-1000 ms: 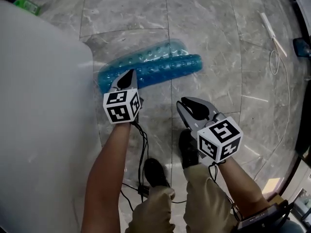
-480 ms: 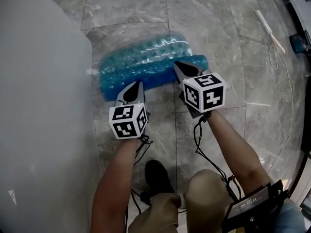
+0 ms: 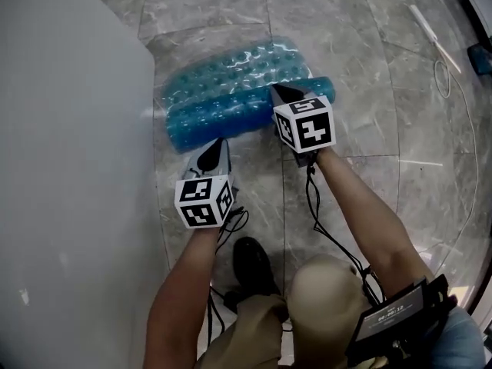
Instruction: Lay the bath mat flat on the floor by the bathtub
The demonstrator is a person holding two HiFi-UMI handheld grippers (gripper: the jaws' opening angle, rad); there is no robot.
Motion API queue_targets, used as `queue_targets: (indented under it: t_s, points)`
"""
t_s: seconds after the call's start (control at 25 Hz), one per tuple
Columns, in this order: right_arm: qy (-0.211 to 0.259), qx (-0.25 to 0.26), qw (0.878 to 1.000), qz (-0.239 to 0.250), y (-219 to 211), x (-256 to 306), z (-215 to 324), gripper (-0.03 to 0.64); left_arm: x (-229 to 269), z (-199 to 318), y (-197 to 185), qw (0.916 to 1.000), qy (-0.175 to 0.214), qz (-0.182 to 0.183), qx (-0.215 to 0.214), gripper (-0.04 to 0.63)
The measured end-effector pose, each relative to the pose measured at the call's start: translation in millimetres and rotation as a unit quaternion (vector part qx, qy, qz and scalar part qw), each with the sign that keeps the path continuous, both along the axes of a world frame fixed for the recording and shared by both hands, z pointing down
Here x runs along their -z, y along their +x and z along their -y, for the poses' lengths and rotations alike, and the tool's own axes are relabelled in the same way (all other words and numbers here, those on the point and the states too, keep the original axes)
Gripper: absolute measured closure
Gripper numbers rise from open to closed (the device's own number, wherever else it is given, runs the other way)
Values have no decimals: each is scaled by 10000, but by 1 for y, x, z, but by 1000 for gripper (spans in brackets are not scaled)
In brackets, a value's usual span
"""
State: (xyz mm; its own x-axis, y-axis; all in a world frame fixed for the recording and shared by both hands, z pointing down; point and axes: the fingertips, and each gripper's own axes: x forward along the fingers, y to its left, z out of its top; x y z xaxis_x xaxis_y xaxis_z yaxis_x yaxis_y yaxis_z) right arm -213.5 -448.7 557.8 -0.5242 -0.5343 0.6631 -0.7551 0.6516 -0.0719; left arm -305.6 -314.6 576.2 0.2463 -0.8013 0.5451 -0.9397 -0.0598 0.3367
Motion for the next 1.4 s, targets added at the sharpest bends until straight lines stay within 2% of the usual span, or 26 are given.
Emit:
queue_targets:
  t_s: [0.08, 0.16, 0.28, 0.4, 0.56, 0.68, 0.8, 0.96, 1.04, 1.12, 1.2, 1.4]
  points:
    - [166, -16, 9999, -32, 8, -1, -17, 612, 19, 2, 8, 9996, 278, -84, 7, 588]
    - [287, 2, 9995, -128, 19, -1, -38, 612, 33, 11, 13, 9993, 377, -72, 2, 588]
    - [114, -8, 9999, -97, 32, -1, -70, 612, 46, 21, 12, 9991, 405, 93, 63, 588]
    - [-128, 53, 9999, -94, 45, -7, -97, 611, 37, 20, 14, 9996, 176, 75, 230, 588]
    - [-589, 558, 9967, -96, 50, -10, -130, 611, 23, 7, 21, 9994, -11, 322, 154, 588]
    - [-207, 580, 9979, 216, 53, 23, -129, 610, 14, -13, 33, 9998, -191, 63, 89, 589]
    - [12, 437, 9985, 319, 52, 43, -115, 609, 4, -42, 49, 9991, -387, 81, -166, 589]
    - [-33, 406, 9992, -29, 47, 29, -105, 609, -9, -79, 69, 9950, -773, 70, -622, 588]
    - [-70, 433, 9984, -352, 45, 16, -105, 610, -5, -95, 75, 9942, -748, 62, -768, 588]
    - [-109, 402, 9973, -601, 46, 6, -107, 611, 11, -99, 75, 9971, -426, -29, -634, 588]
    - [-164, 277, 9977, -604, 53, 1, -114, 612, 24, -92, 71, 9991, -189, -142, -345, 588]
    - [-159, 389, 9979, -500, 78, -2, -165, 611, 33, -72, 60, 9998, -179, 2, 56, 588]
